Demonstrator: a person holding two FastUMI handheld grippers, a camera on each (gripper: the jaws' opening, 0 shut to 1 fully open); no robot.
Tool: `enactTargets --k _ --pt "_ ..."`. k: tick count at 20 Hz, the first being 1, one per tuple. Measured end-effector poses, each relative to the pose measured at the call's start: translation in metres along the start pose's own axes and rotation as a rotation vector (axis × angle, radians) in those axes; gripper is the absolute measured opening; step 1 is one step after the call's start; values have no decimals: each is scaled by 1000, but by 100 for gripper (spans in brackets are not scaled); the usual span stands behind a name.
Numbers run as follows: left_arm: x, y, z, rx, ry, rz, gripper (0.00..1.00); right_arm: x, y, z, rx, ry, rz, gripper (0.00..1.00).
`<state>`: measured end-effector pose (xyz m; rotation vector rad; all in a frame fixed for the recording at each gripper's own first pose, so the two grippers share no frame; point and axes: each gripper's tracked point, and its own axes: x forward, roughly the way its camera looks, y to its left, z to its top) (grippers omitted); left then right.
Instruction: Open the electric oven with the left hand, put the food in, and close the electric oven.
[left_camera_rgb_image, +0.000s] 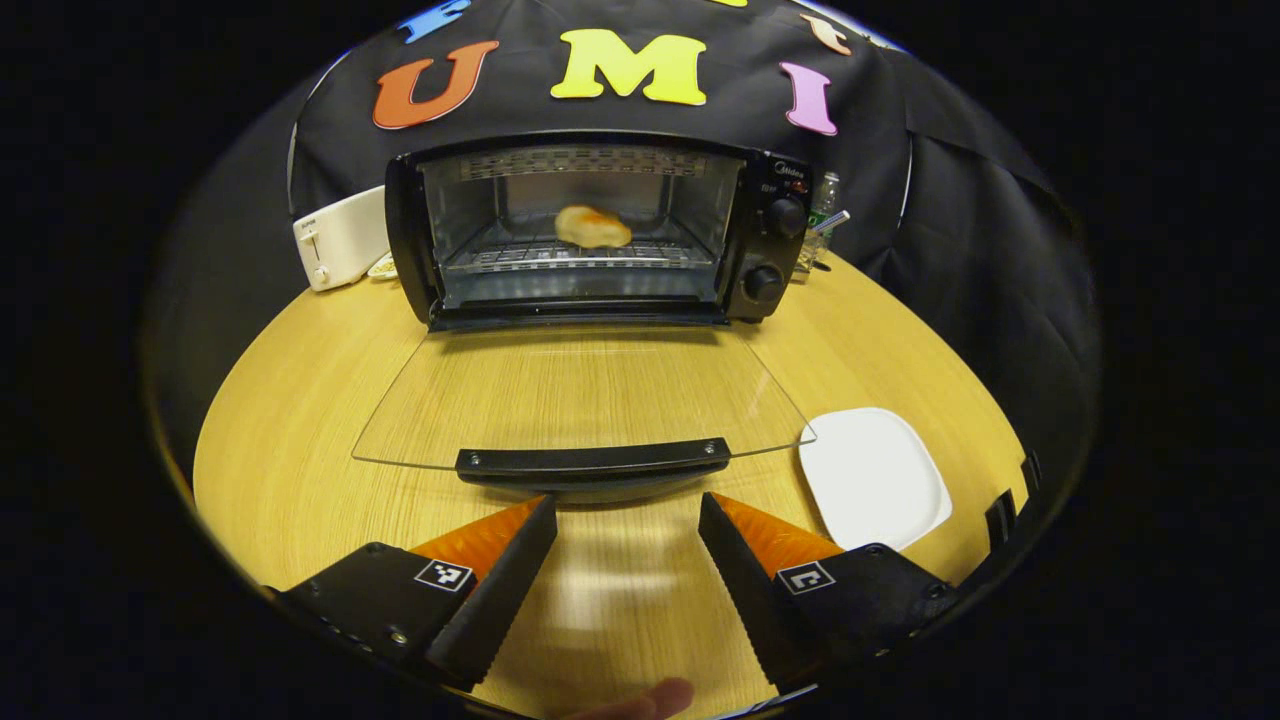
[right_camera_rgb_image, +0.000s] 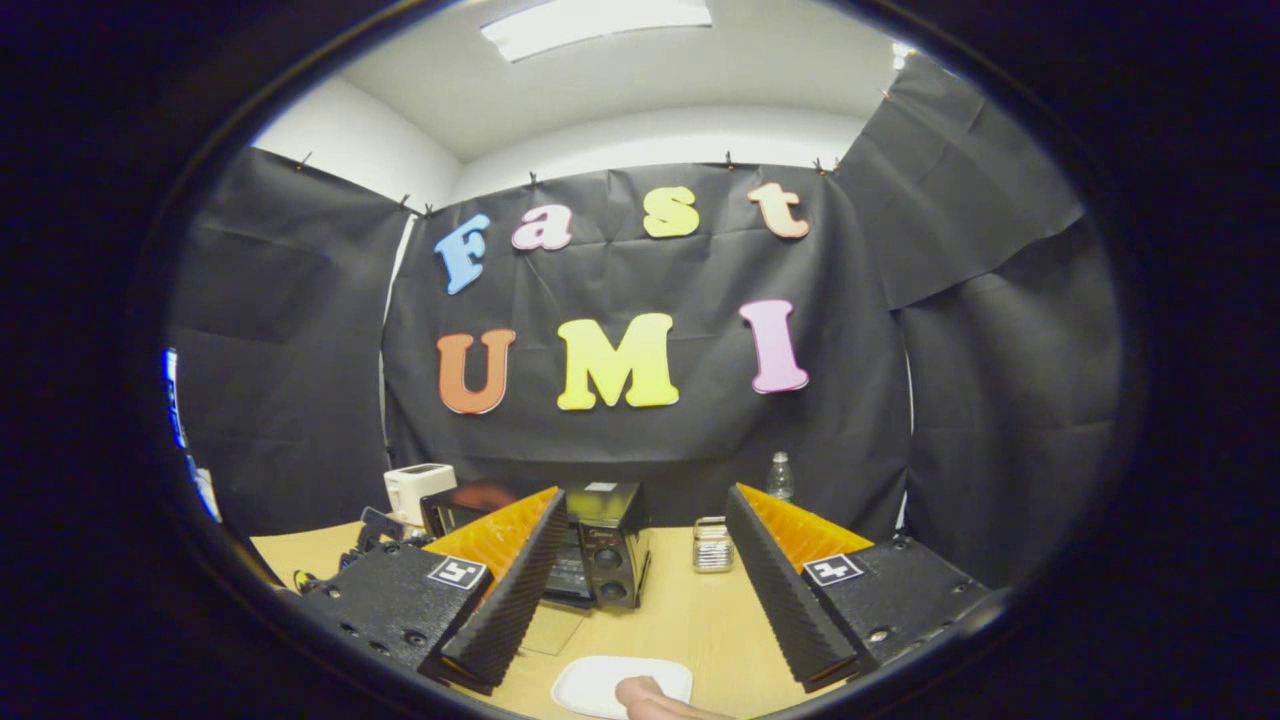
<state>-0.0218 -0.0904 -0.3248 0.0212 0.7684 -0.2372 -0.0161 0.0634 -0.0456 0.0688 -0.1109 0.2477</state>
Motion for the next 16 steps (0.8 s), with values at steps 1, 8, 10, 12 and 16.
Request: enactTargets --k 1,8,10,12,16 --pt "3 2 -4 -8 25 14 95 0 -4 -2 8 0 1 96" --pt "7 4 0 -54 70 56 94 1 -31 -13 31 6 -9 96" --pt "5 3 3 -47 66 69 94 1 -37 -14 37 6 -12 96" --pt "3 3 4 -44 65 79 95 2 -39 -17 41 14 -10 96" --pt "-3 4 14 -44 44 91 96 2 -43 -20 40 22 -12 96"
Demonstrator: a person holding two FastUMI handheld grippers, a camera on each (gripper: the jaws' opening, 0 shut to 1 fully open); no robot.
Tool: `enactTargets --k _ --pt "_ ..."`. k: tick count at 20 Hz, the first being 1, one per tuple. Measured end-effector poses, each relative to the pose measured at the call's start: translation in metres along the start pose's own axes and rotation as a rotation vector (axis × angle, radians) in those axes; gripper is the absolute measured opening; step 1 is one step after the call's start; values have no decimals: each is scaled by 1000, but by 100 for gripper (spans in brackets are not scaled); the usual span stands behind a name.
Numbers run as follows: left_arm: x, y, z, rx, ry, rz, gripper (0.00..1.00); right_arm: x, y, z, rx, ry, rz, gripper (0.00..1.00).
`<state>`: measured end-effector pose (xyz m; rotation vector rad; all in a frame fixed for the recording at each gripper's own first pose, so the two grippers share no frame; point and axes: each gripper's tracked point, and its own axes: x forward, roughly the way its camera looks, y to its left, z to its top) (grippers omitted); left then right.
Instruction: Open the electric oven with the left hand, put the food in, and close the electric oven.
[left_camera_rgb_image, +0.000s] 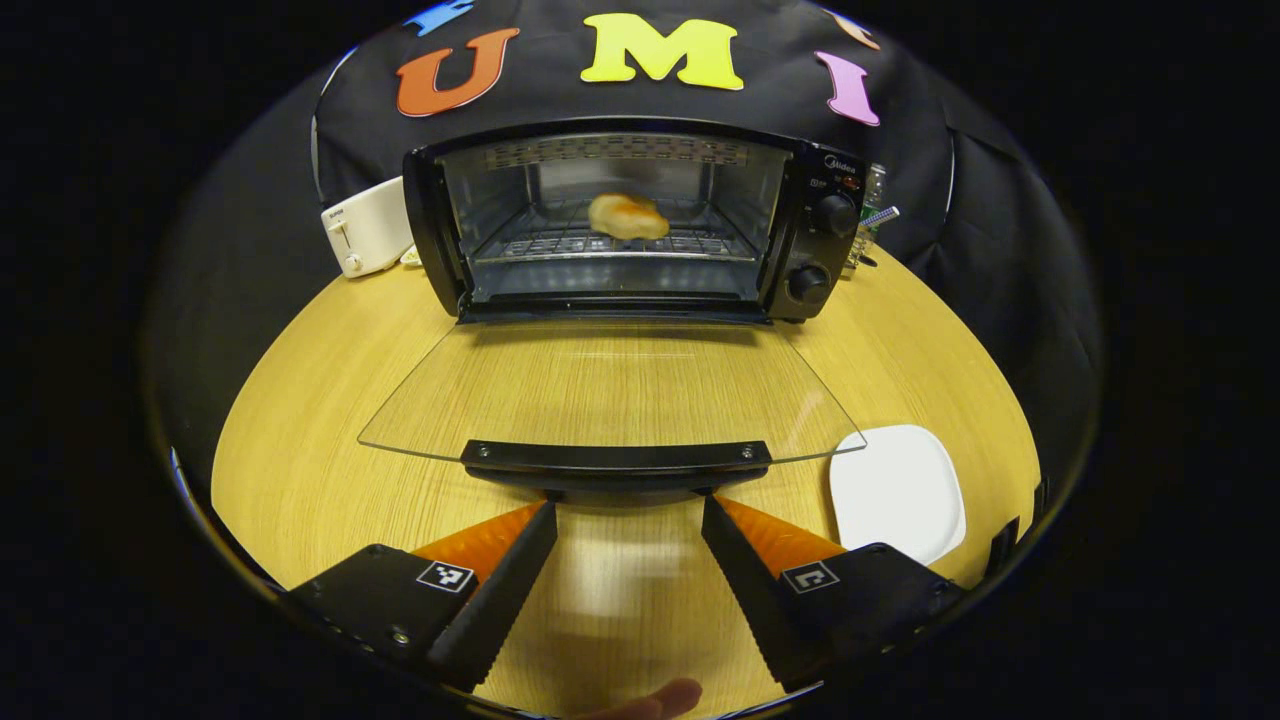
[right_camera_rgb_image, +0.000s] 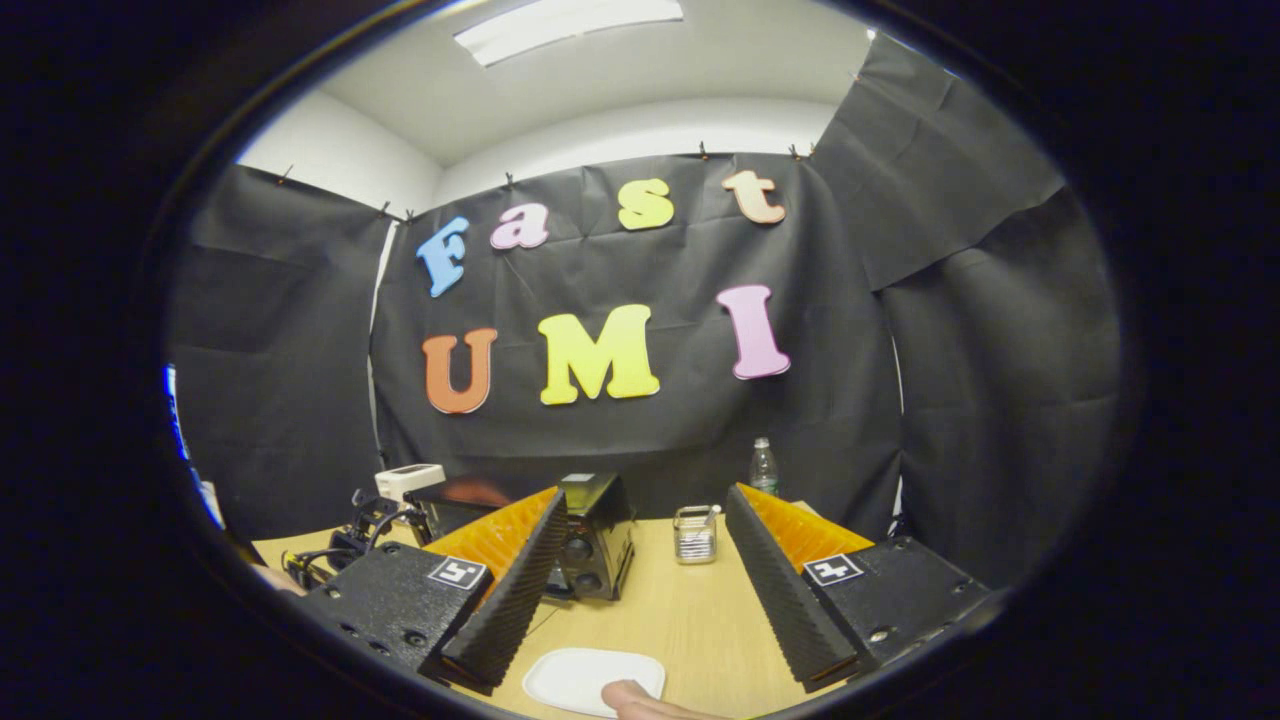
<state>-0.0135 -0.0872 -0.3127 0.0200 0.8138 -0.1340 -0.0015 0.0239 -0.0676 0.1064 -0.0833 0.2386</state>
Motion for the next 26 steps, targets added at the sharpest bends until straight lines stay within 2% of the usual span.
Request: enactTargets --k 8,14,18,22,26 --pt "-21 0 37 12 -63 -2 97 -4 -7 -1 -5 6 -22 96" --pt "-32 5 100 39 -181 13 96 -11 -13 1 -1 5 -46 96" --pt "-25 15 144 -2 -243 2 95 -18 -13 7 -10 0 -57 96" --pt "-35 30 158 -48 -270 1 93 -26 -12 14 -32 6 -59 96" --pt "-72 33 163 -44 -336 -17 92 -34 -6 35 -45 -22 -65 96"
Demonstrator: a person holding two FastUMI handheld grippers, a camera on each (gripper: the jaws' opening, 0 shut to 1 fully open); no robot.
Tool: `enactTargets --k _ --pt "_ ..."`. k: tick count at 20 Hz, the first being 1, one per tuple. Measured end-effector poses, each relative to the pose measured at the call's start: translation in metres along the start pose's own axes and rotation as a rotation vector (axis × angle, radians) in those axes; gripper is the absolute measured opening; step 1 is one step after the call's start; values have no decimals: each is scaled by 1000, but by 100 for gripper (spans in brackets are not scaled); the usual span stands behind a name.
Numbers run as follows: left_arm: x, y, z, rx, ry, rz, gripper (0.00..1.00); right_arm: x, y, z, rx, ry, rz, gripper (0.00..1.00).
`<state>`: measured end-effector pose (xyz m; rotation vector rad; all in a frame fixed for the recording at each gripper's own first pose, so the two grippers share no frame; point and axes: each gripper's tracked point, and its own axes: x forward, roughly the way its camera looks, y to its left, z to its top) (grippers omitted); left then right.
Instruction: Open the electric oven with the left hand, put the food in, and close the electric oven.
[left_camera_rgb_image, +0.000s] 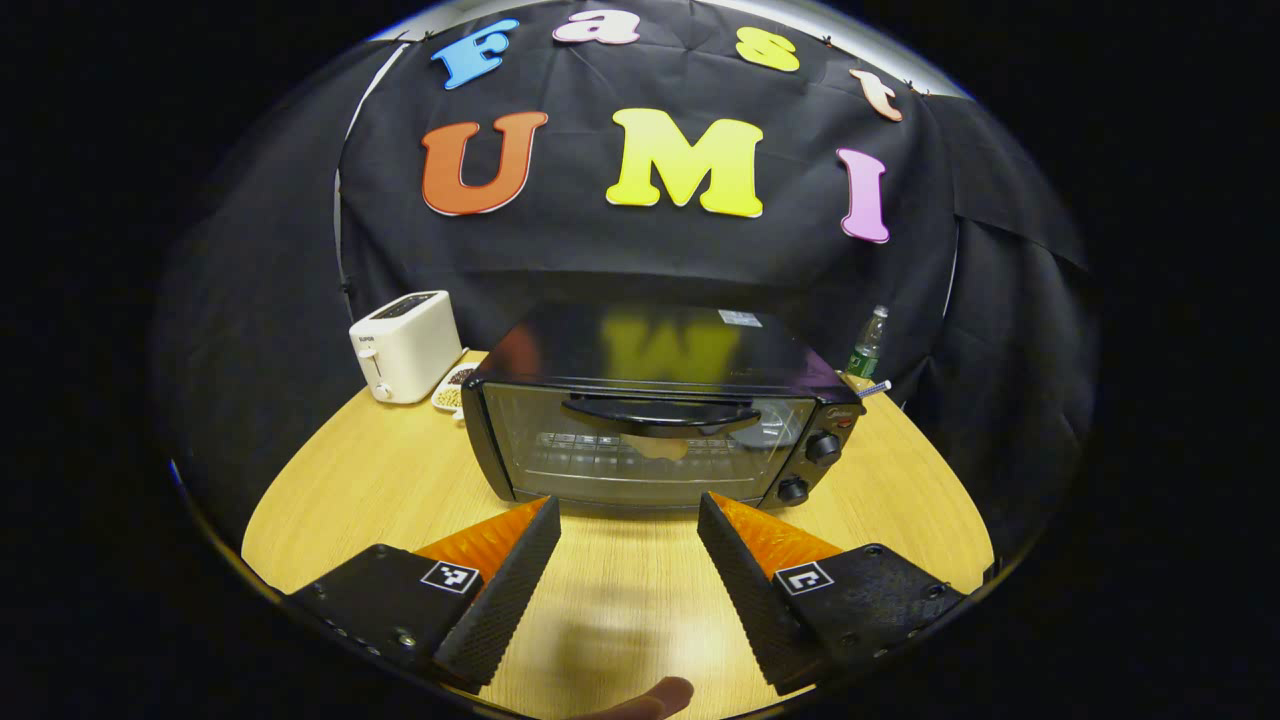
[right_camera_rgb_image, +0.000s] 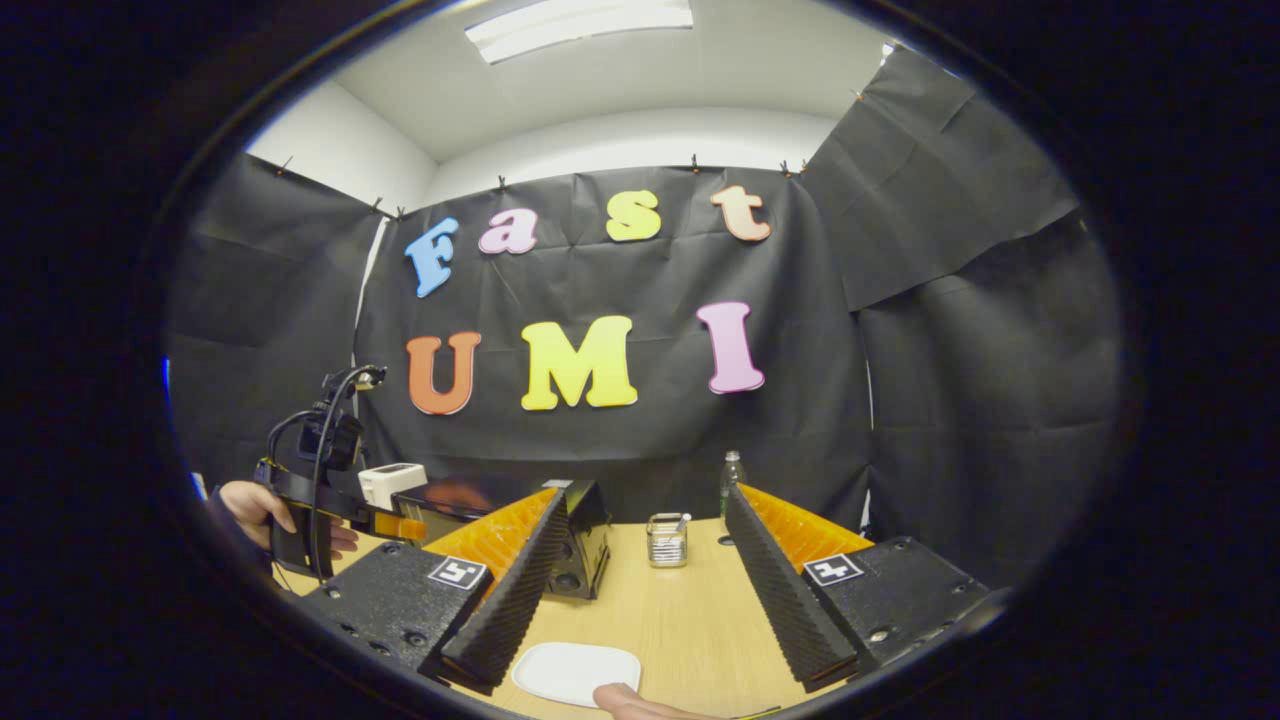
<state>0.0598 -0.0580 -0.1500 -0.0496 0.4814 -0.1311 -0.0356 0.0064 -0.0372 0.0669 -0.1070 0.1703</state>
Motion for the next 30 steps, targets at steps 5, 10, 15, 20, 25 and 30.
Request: enactTargets --k 5,10,15,20,25,30 --pt "-67 1 32 12 -141 -25 92 -24 15 21 -33 -25 0 96" --pt "-149 -1 69 24 -313 -32 92 -55 25 42 -71 -62 -24 97" --pt "-238 -3 91 47 -481 -45 91 -95 38 52 -63 -40 -34 97" --pt "-286 -7 70 66 -535 -71 91 -133 46 73 -43 -54 -56 97" --pt "-300 26 55 32 -539 -5 93 -142 68 78 -102 -50 -16 97" --pt "-296 37 49 23 -535 1 94 -127 69 61 -97 -14 -6 97"
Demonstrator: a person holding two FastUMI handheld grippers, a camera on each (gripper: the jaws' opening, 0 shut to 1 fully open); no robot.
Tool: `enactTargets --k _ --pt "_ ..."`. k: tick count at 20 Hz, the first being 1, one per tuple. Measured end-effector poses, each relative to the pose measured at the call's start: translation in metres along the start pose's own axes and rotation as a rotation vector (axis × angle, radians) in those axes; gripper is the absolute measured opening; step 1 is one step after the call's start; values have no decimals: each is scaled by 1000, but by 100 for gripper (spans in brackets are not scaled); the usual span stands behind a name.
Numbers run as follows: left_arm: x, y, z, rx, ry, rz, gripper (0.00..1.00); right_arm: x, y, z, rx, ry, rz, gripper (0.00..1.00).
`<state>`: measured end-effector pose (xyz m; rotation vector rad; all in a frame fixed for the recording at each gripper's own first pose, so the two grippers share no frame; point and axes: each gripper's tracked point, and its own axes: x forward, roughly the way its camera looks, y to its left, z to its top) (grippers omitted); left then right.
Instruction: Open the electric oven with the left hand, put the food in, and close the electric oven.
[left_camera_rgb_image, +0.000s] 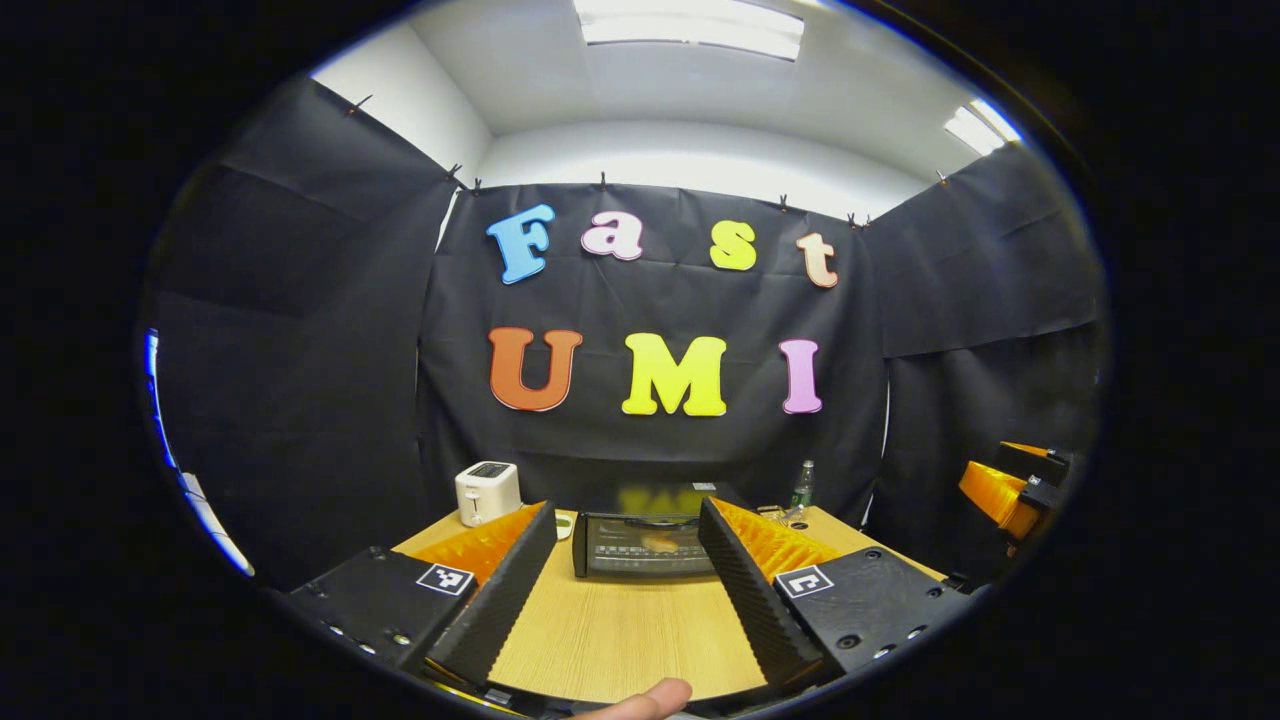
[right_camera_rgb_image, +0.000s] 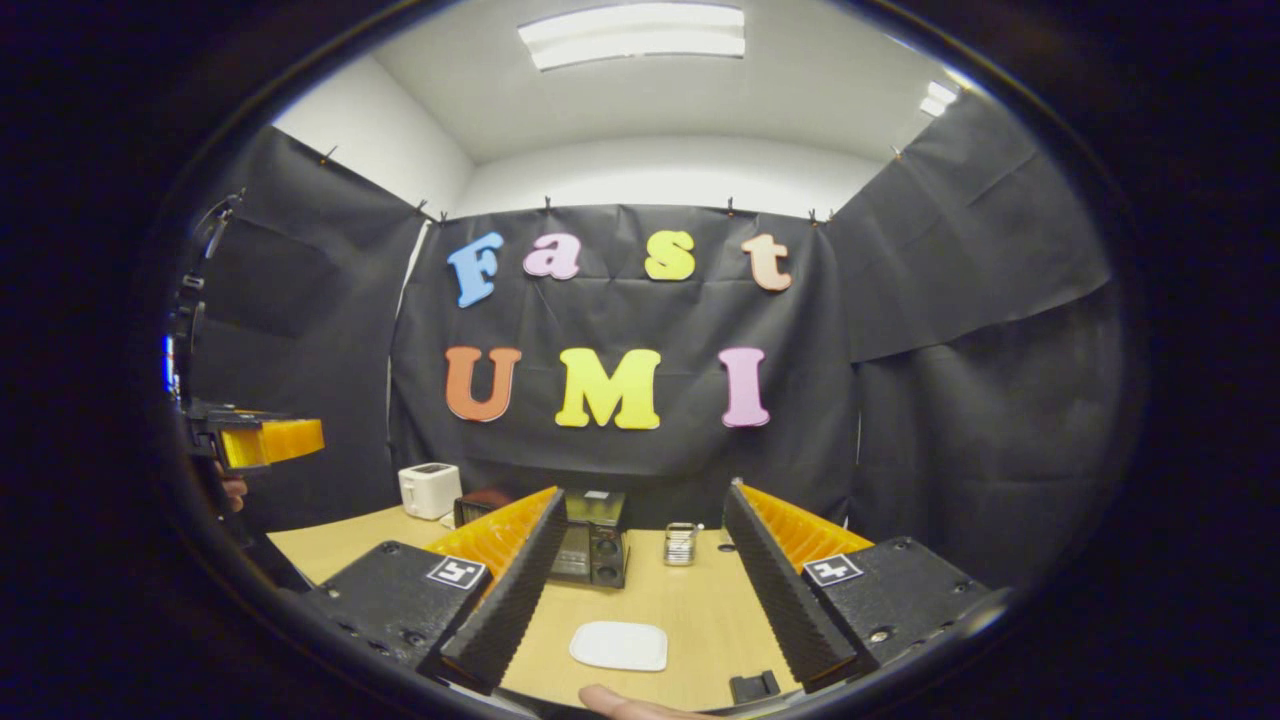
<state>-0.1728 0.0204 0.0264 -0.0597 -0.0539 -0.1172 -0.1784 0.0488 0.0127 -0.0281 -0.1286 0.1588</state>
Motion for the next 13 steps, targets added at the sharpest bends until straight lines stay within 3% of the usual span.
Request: enactTargets --k 5,13 --pt "1 5 -4 40 -3 8 94 10 -1 -17 42 51 3 97" --pt "1 -4 -14 62 25 -10 94 6 -3 -16 19 39 7 97"
